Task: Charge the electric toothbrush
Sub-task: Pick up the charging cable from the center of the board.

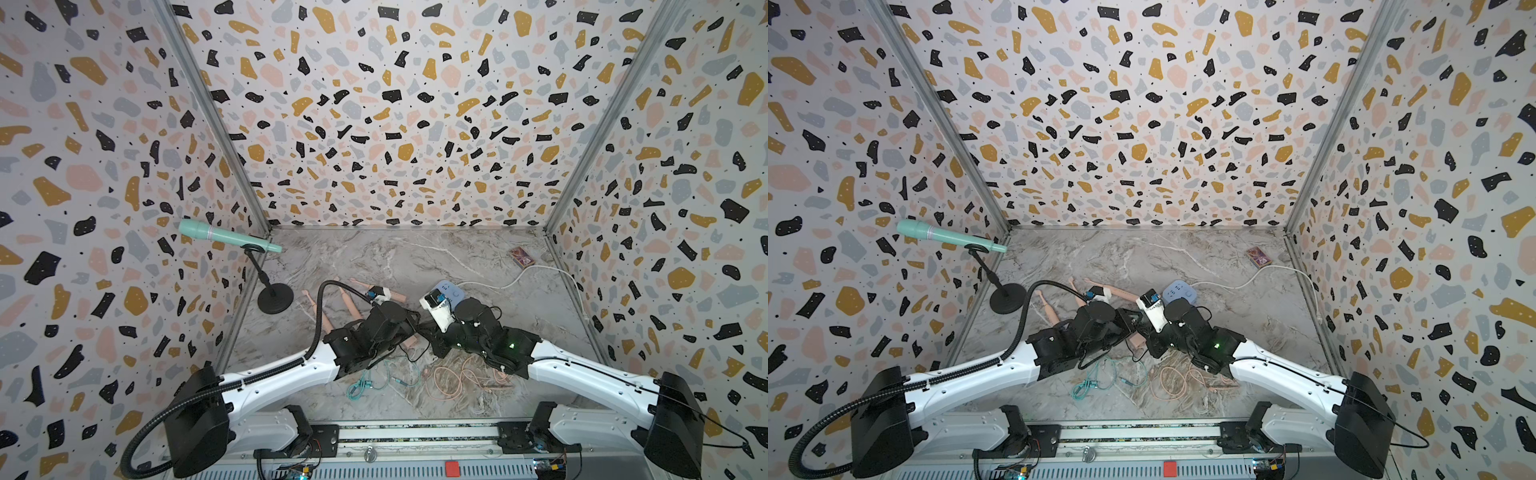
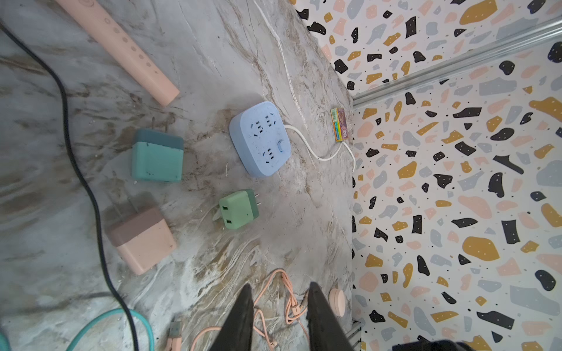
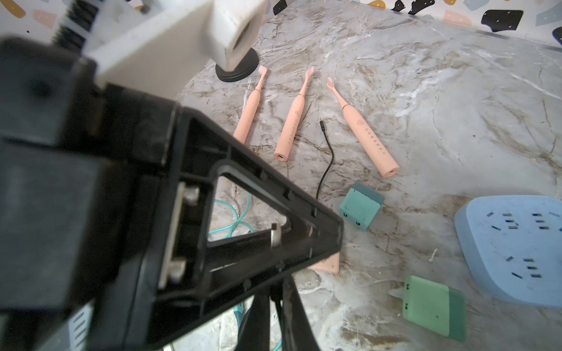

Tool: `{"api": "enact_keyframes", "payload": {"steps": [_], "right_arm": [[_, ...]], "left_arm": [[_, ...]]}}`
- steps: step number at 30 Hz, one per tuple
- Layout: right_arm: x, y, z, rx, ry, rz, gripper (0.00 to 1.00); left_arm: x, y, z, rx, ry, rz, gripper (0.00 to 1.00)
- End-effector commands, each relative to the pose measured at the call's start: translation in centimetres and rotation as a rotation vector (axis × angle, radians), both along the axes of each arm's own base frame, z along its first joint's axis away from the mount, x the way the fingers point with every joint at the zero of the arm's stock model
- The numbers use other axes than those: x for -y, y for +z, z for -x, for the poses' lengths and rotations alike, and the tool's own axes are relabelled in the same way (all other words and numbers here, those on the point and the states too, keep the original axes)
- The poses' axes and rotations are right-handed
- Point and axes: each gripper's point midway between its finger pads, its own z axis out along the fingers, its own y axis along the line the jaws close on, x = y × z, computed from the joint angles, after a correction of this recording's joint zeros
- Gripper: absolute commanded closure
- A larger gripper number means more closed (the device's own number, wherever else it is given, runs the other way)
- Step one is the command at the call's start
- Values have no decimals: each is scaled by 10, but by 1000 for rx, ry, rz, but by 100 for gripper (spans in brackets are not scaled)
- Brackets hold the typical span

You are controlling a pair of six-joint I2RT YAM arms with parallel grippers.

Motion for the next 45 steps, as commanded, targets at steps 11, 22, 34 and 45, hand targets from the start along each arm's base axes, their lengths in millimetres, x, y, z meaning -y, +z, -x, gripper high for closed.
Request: {"api": "enact_keyframes", "payload": {"steps": [11,22,34,45], "right_arm": [[0,23,7,60,38,-74,100],[31,57,39,334,72,-471,29],[9,47,16,373,42,-352,43],[11,68,41,-201,325,-687,35]], "left_arm": [[-4,8,0,4,35,50,100],[-14,18,10,-49,98,232,100],[-8,22,13,-70,82,286,100],[-12,41,9,35,61,273,100]]}}
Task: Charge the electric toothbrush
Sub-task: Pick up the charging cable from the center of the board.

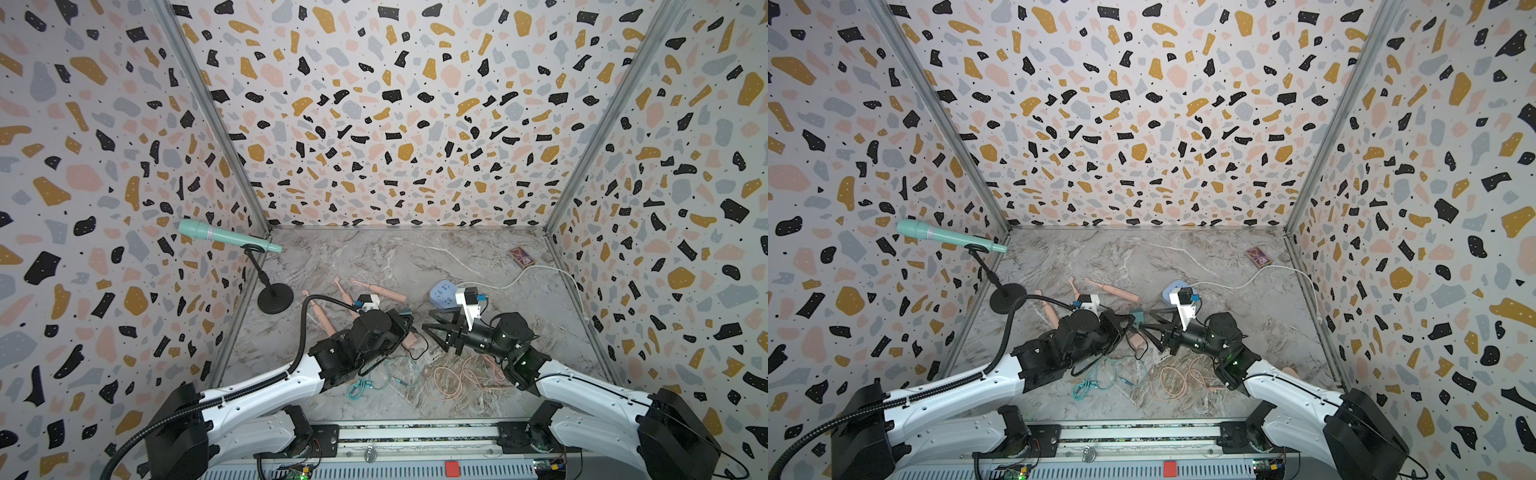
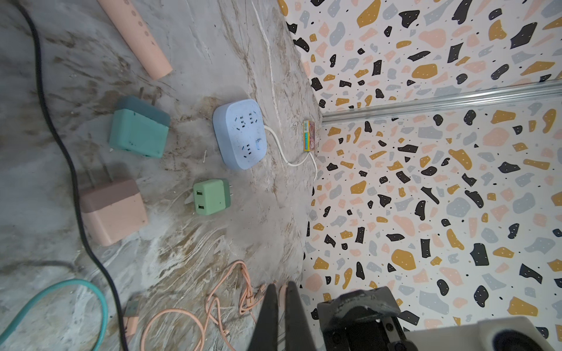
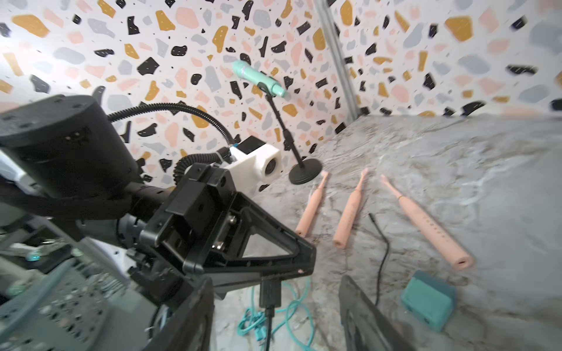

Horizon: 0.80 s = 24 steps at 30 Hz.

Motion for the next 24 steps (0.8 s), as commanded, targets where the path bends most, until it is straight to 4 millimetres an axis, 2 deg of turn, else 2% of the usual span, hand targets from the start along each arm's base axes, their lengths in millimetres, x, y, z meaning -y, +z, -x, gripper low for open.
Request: {"api": "enact_keyframes", "payload": {"steps": [1,5,9,12,13,18,24], "right_arm": [[-12,22,36,-162,274,-80,37],[-19,14,43,-309,379,-58,46],[-16,15,47,-346,404,-104,53],[-14,21,46,-350,410,-144,58],[-13,24,46,-351,416,-164,60],[-13,37,41,-372,430,-230,67],[-13,32,29,-412,389,-242,65]], "left_arm": [[-1,28,-4,101,-3,32,100],[-4,35,-5,140,6,48,100],[-4,38,-3,159,2,88,100],[-3,34,-2,153,-9,93,100],[-1,41,-2,170,-11,119,100],[-2,42,-1,178,-11,131,100],[-4,48,0,195,-11,149,100]]}}
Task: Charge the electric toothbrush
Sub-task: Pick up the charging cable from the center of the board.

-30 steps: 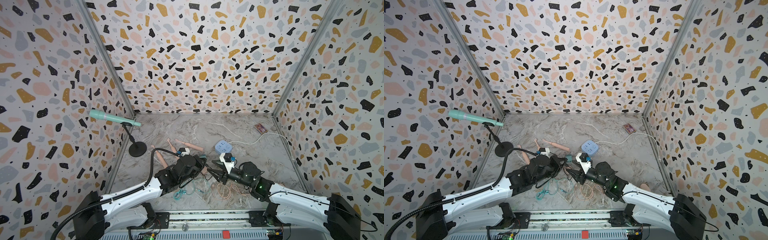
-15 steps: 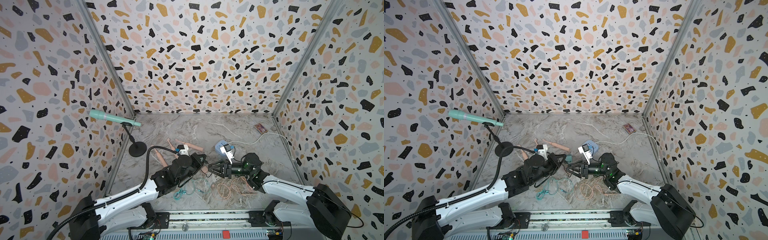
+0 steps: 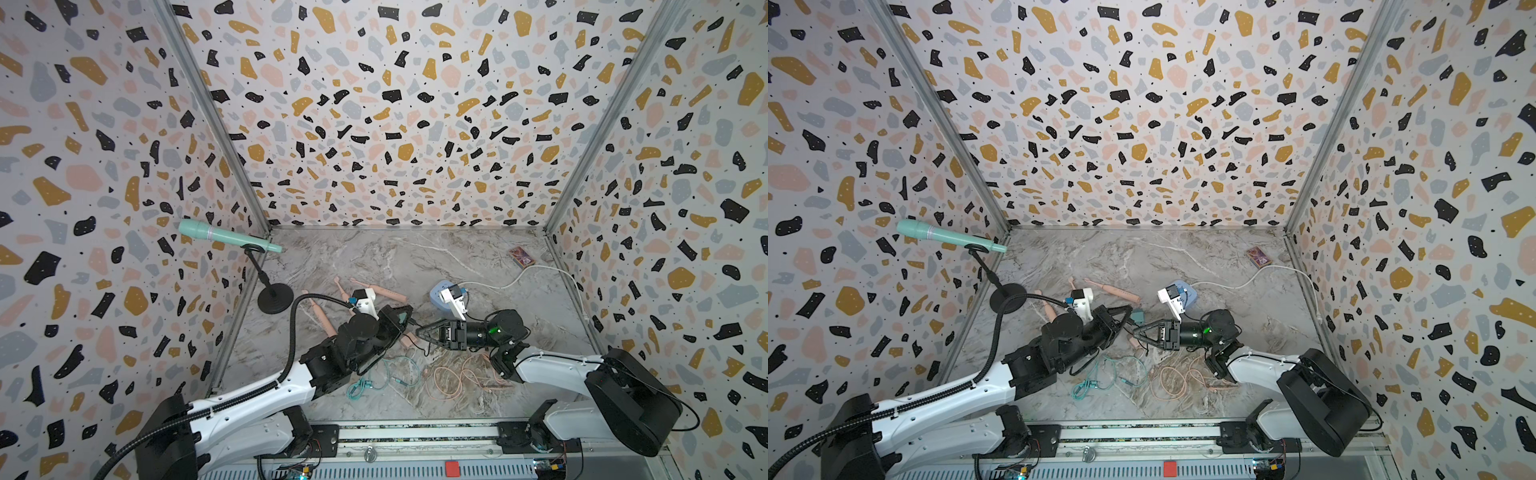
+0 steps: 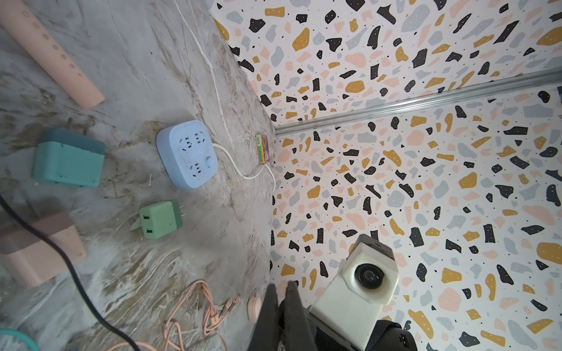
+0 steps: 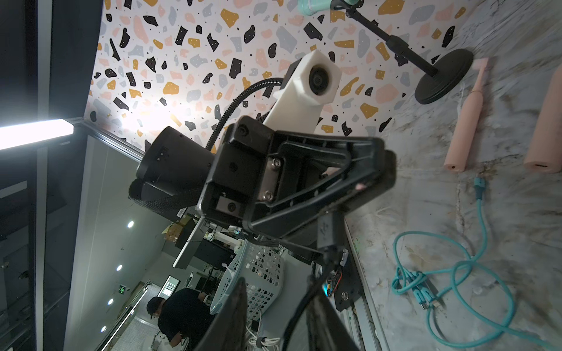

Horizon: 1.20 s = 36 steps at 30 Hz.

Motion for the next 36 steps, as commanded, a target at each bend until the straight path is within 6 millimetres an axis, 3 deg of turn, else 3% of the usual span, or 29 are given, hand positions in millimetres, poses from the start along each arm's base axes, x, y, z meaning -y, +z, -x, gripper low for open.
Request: {"api": "enact_keyframes", "payload": {"steps": [1,4,10,13,27,36], "right_arm": [[3,23,0,59,-4,-66,65],[0,11,-10,38,-39,-11,55],[2,8,-19,100,-112,9,54],[2,18,-19,135,-112,-24,55],[-9,30,-15,95,-36,-110,70],[-12,40,-12,100,-21,-131,89]], "left_arm": [[-1,9,1,39,-7,27,100],[-1,10,2,39,-7,42,100],[-2,16,3,44,-6,67,100],[-1,19,3,46,-12,90,100],[0,14,4,43,-15,93,100],[0,14,4,43,-12,92,100]]}}
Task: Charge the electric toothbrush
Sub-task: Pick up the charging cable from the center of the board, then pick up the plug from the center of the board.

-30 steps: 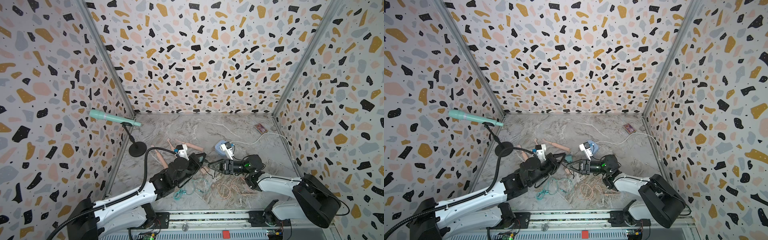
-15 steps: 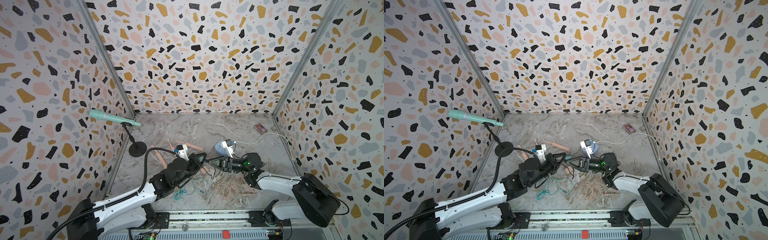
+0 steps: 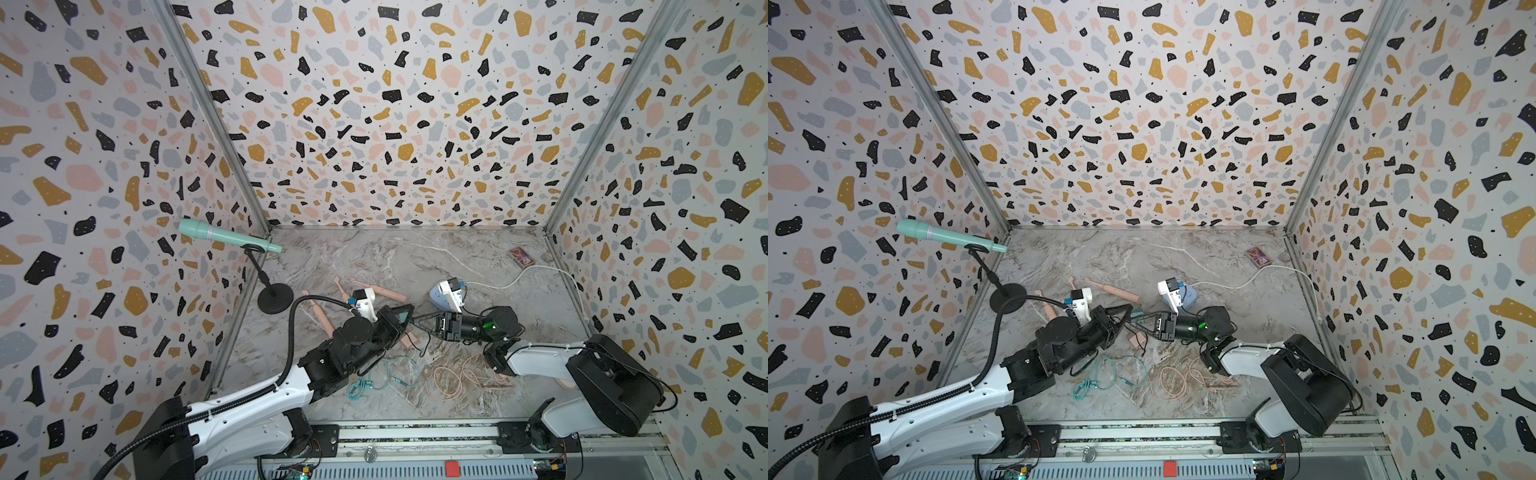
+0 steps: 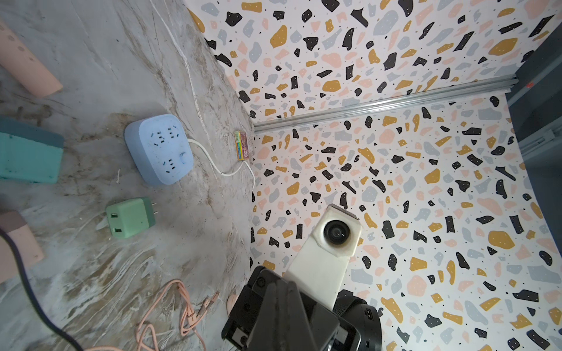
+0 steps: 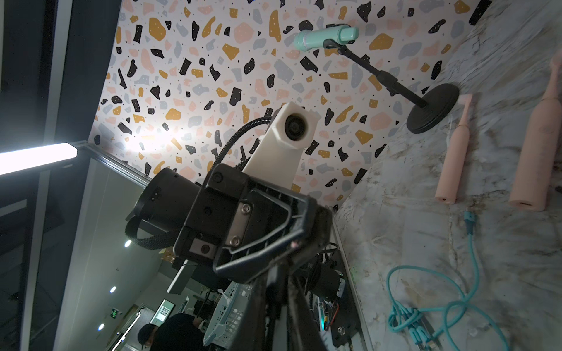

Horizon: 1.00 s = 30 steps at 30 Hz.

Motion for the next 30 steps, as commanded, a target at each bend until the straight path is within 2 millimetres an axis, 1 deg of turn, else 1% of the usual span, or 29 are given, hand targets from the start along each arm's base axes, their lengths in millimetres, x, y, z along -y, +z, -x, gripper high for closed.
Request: {"api": "enact_keyframes", "payload": {"steps": [1,4,6,7,8,9,11,12,13,14,18,21,23,24,26,30], "right_arm": [[-1,37,9,109,28,-86,90],[-3,37,8,97,21,-81,91],[-2,38,7,91,7,-85,95],[-1,39,6,90,-1,-88,99],[-1,39,5,90,-7,-89,100],[0,40,4,92,-17,-88,100],[3,40,3,107,-38,-81,100],[5,38,2,115,-53,-68,100],[6,35,1,120,-68,-54,100],[7,29,0,123,-78,-28,100],[14,14,12,229,-89,45,100],[19,-1,21,320,-128,132,100],[19,-9,28,399,-155,208,100],[18,-12,33,435,-163,246,100],[18,-13,41,490,-179,287,100],[26,-17,42,489,-212,312,100]], "left_arm": [[-1,1,1,11,2,11,100],[0,2,1,14,-2,8,100],[1,3,1,20,-4,9,100],[2,4,0,22,-6,7,100],[2,3,1,19,-7,-2,100],[1,5,1,25,-6,-5,83],[-2,9,1,39,3,-7,36],[-5,12,1,45,12,-18,16],[-10,16,0,56,31,-32,3],[-20,23,-2,70,70,-49,0],[-63,43,-4,113,218,-141,0],[-93,52,-4,121,321,-184,0],[-105,53,-3,118,359,-199,0],[-109,52,-2,115,369,-209,0],[-110,46,-3,96,374,-234,0],[-101,30,-8,54,350,-282,0]]}}
